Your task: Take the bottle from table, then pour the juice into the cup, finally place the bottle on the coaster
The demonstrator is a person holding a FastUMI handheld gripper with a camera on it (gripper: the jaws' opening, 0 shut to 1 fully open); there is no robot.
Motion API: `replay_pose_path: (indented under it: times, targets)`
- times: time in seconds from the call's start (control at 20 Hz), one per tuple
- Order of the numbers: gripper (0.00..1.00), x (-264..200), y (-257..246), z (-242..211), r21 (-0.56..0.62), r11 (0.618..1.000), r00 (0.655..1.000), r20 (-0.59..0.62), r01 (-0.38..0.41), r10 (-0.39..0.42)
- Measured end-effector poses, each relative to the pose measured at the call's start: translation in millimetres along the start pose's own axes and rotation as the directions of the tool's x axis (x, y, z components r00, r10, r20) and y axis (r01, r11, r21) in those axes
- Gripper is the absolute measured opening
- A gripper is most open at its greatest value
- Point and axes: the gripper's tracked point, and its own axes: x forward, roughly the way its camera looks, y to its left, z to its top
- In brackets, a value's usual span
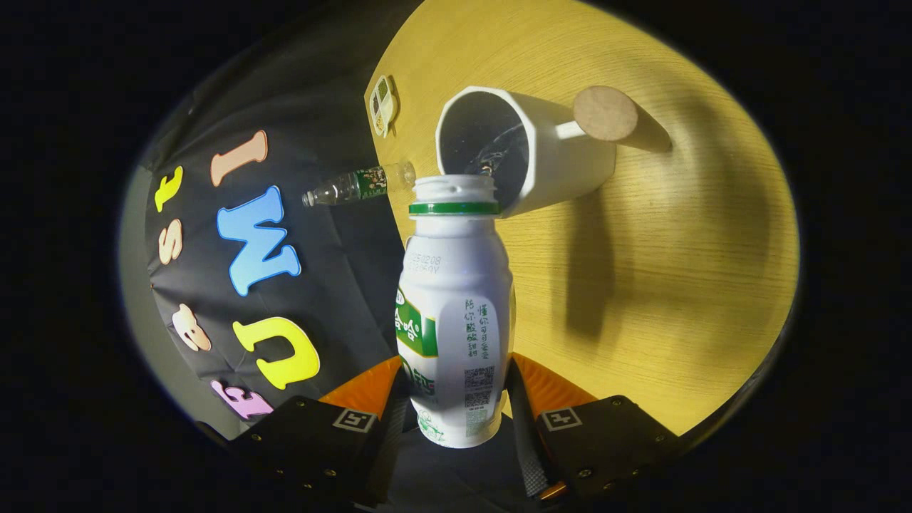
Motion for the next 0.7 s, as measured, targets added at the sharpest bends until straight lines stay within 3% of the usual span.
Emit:
replay_pose_path:
  times: [0.7]
  targets:
    - [0.69,-5.0,12.7,-7.2,0.078,0.997,0.999,-0.044,-0.002,0.005]
